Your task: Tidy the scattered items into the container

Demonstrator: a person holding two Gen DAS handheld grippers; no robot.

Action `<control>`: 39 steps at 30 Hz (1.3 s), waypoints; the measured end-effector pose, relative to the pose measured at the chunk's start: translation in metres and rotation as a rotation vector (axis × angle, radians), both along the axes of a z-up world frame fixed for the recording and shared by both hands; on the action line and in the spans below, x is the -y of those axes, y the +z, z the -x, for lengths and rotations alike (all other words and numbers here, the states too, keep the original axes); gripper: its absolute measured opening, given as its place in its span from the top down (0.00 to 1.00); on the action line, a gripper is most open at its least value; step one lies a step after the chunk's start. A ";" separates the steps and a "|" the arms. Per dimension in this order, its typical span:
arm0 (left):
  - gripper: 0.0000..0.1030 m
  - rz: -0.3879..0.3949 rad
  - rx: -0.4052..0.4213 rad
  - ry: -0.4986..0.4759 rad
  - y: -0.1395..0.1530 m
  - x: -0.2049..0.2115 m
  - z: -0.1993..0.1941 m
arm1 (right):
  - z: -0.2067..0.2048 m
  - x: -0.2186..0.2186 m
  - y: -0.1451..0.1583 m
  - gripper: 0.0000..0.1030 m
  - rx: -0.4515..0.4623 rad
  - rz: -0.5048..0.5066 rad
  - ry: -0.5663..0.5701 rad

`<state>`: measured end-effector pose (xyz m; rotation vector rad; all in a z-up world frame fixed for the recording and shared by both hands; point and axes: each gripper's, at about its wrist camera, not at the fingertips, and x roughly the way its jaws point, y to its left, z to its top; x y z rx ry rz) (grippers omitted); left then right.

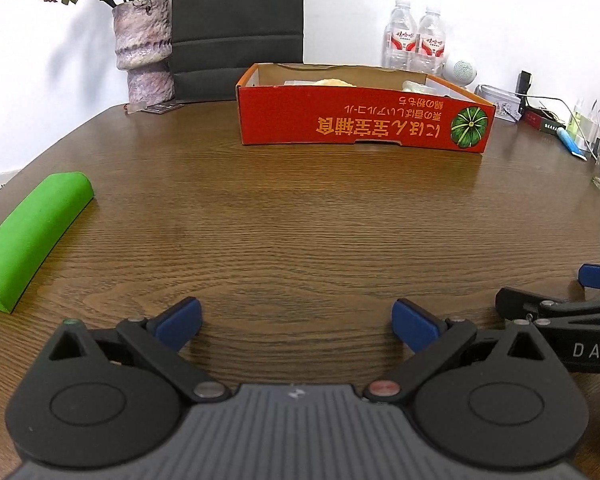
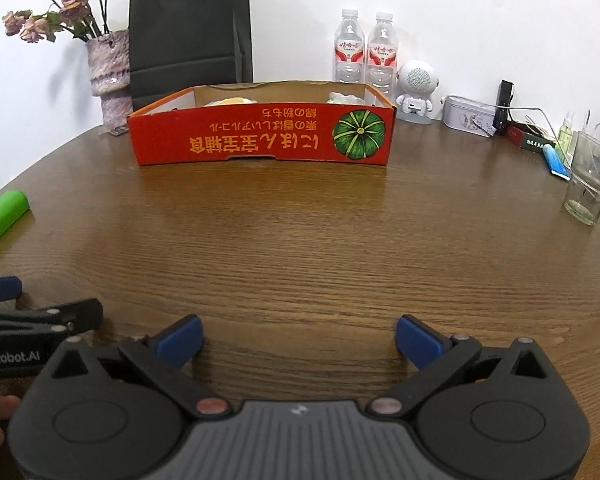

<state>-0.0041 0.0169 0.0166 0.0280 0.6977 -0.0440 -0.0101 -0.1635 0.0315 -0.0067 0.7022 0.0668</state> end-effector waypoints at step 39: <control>0.00 -0.001 -0.002 -0.002 0.002 -0.001 -0.001 | -0.003 0.000 -0.001 0.00 -0.001 -0.004 0.025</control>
